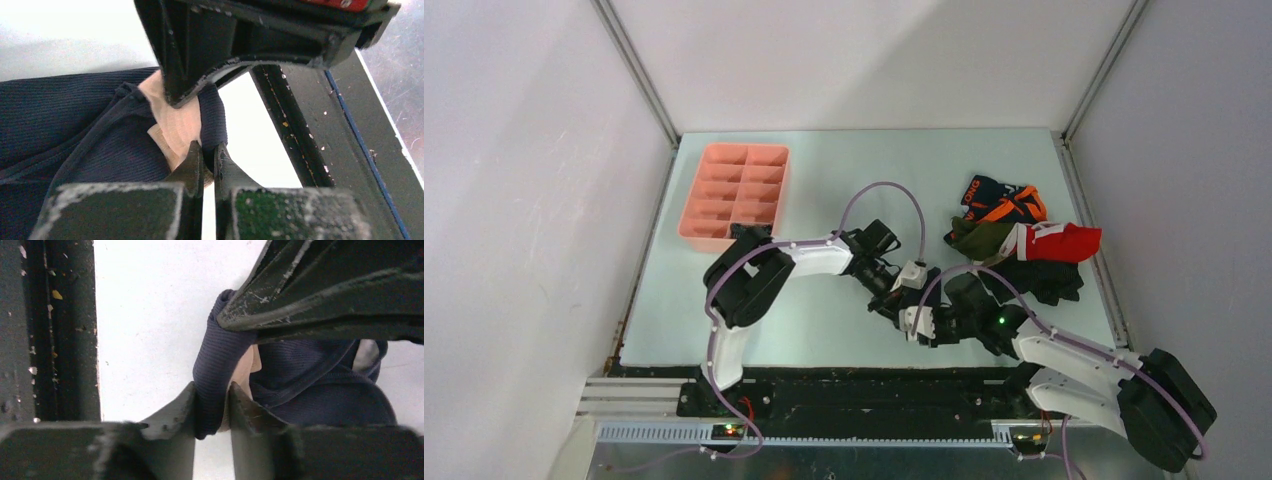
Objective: Roll the underwear
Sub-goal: Roll the underwear to the center of the board.
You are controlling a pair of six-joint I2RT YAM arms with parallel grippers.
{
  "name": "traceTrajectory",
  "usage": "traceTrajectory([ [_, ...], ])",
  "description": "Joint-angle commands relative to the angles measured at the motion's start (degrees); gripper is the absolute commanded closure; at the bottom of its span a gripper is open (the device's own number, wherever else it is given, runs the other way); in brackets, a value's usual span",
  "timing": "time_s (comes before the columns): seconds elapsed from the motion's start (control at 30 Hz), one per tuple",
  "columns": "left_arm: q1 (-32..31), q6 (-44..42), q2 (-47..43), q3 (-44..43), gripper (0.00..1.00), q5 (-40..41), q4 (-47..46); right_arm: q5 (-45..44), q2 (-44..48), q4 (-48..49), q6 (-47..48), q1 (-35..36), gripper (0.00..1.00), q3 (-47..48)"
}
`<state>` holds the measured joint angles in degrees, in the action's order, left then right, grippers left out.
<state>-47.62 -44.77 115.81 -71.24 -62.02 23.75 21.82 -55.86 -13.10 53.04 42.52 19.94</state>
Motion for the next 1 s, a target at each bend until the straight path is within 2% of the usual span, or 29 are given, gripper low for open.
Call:
traceTrajectory([
  [0.0,2.03,9.24,0.12,-0.30,1.00,-2.36,-4.15,0.69,-3.41,-1.49,-1.67,0.28,0.78,3.71],
  [0.03,2.50,13.98,-0.17,0.58,1.00,-2.11,-7.44,0.86,-3.75,-3.16,-2.34,0.06,0.87,4.69],
  [0.07,3.47,16.42,-0.33,1.02,1.00,-1.95,-9.05,1.53,-4.11,-3.99,-2.59,-0.59,0.91,5.12],
  [0.17,5.39,26.27,-0.98,2.91,1.00,-0.59,-14.81,6.21,-5.21,-9.47,-3.32,-4.58,0.96,7.25],
  [0.27,6.89,31.16,-0.90,3.03,1.00,0.81,-15.13,11.41,-9.07,-15.43,-3.67,-9.35,0.99,11.65],
  [0.4,7.60,37.42,-0.38,3.05,1.00,1.77,-14.65,17.72,-19.74,-25.09,-4.34,-16.68,0.98,19.30],
  [0.5,8.34,46.74,0.63,3.92,1.00,2.87,-18.68,21.44,-31.76,-33.05,-4.67,-21.71,0.98,25.87],
  [0.6,10.10,51.83,1.56,4.53,0.99,5.64,-22.48,24.15,-43.90,-39.81,-6.21,-24.87,0.98,34.47],
  [0.7,12.17,53.55,1.65,4.06,0.87,12.50,-22.42,25.80,-51.65,-44.76,-6.73,-27.03,0.99,41.70],
  [0.73,12.58,54.24,0.96,4.19,0.78,13.97,-22.98,26.01,-54.56,-46.67,-7.65,-27.18,1.00,42.96],
  [0.8,13.94,54.43,-0.98,4.83,0.66,16.40,-25.52,26.01,-58.55,-48.56,-10.94,-27.11,1.00,46.49],
  [0.87,14.26,51.89,-4.42,5.85,0.58,17.97,-27.10,26.51,-62.13,-50.17,-12.90,-27.13,1.00,49.29],
  [0.97,13.78,46.37,-11.72,8.69,0.54,20.10,-28.92,26.51,-64.77,-48.90,-17.84,-27.29,1.00,50.34],
])
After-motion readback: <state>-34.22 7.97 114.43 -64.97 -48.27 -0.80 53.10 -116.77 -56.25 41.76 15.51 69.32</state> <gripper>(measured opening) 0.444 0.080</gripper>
